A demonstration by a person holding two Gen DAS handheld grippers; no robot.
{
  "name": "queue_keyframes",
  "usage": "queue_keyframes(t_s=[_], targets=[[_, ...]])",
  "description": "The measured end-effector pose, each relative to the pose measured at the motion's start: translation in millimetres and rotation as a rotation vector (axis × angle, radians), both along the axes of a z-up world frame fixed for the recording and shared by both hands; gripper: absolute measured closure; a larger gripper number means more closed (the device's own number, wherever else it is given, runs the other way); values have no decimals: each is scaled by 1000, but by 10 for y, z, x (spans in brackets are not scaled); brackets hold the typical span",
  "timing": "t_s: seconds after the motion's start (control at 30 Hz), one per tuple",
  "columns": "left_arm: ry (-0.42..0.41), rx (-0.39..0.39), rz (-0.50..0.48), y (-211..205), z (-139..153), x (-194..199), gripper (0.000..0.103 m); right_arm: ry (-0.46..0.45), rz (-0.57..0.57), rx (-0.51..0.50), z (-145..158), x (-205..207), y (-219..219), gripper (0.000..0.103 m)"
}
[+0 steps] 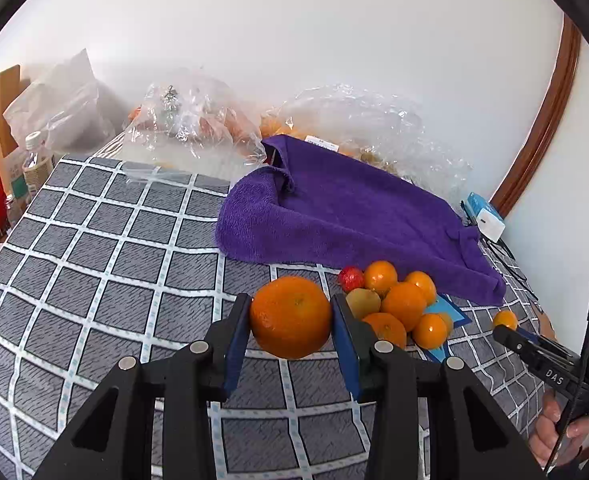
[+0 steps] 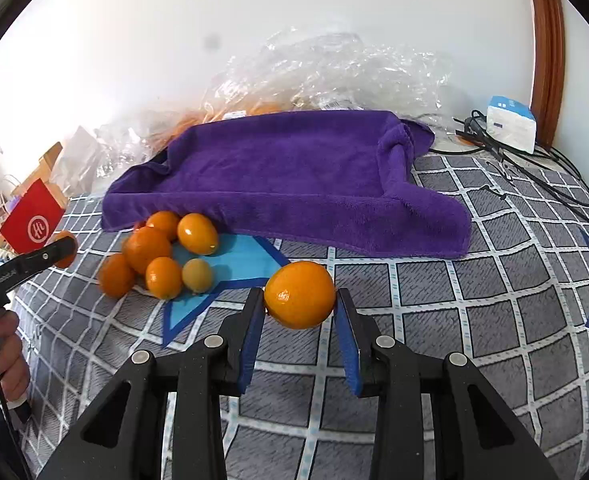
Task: Organize fruits
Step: 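Lift both held fruits and carry them over the purple towel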
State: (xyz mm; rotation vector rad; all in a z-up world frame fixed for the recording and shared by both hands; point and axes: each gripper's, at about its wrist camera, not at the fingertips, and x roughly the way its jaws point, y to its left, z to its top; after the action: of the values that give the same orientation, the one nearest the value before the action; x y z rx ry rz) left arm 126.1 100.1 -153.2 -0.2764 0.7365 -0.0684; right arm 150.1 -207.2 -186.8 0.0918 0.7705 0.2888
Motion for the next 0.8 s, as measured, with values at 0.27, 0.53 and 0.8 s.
queue_keyframes(t_s=[0.27, 0.53, 0.8], targets=[[-42, 4, -8, -109, 469, -44, 65, -67, -5, 24, 474, 80, -18, 68], [-110, 44, -17, -261, 979, 308, 65, -144, -65, 40, 984, 480, -137, 68], [-128, 44, -10, -367, 1273, 959, 65, -169, -100, 70, 1361, 1117, -36, 68]])
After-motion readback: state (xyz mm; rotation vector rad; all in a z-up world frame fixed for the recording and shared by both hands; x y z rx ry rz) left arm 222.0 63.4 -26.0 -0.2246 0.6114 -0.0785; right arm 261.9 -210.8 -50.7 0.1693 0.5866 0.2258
